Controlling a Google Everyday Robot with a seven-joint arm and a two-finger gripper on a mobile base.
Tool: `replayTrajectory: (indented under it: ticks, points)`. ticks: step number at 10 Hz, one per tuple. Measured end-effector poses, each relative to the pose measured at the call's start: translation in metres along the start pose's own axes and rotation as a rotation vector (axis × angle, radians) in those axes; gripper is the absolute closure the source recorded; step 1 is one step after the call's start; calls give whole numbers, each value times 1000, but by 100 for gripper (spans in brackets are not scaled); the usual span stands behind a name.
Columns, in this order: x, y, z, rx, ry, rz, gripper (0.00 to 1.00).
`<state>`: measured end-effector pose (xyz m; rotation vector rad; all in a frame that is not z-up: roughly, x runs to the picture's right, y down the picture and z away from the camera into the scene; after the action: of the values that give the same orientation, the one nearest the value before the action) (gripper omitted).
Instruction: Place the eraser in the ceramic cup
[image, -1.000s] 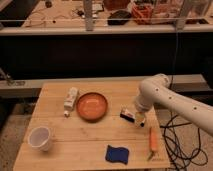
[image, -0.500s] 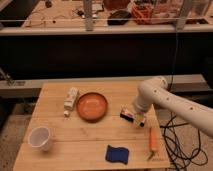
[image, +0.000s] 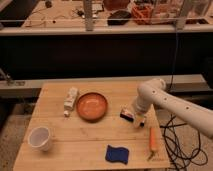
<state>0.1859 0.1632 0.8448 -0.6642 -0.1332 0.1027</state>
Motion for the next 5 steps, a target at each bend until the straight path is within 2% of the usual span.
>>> replayTrajectory:
  ticks: [5]
  points:
    - [-1,-4,15,-15,-9,5,20]
